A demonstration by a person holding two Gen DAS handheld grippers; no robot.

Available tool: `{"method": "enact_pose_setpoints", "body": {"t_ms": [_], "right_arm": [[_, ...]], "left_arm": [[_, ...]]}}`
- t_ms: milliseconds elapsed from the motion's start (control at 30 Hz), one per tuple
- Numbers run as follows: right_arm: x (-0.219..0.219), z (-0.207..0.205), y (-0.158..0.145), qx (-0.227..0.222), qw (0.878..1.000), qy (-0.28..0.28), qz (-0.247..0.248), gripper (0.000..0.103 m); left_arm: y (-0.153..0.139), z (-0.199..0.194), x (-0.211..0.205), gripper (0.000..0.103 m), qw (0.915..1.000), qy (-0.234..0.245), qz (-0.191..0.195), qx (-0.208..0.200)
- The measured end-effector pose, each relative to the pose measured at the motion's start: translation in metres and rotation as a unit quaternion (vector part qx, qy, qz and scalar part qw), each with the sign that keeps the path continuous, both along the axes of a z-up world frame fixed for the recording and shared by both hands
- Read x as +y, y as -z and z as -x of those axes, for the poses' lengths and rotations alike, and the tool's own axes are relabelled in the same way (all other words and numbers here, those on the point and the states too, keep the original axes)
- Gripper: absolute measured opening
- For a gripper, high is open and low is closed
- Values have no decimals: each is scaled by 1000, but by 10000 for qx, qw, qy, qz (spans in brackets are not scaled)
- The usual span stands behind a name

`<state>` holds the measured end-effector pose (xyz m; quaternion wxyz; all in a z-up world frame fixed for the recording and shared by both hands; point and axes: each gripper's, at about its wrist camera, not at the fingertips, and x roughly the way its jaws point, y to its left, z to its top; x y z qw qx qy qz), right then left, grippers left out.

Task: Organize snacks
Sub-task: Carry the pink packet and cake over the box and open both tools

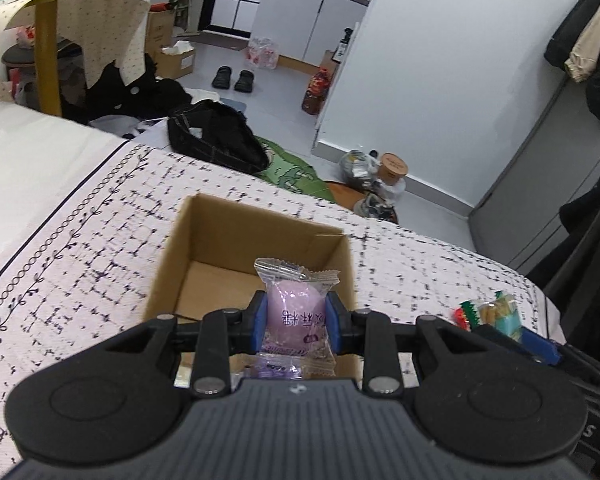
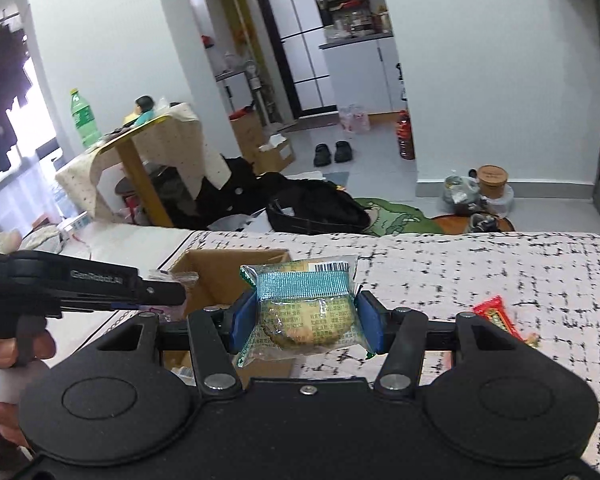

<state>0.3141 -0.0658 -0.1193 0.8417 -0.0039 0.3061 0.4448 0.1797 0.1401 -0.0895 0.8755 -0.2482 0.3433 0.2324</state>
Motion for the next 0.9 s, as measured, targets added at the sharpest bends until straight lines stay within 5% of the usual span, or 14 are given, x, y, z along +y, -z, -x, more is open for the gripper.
{"method": "enact_pose_setpoints", "body": {"t_ms": [467, 900], "right_arm": [[16, 9, 2, 90, 9997, -237, 21, 53], [53, 19, 6, 150, 9971, -740, 18, 54]], "left_arm": [[33, 12, 24, 35, 9972, -525, 259, 465], [3, 36, 24, 62, 9960, -790, -90, 404]]}}
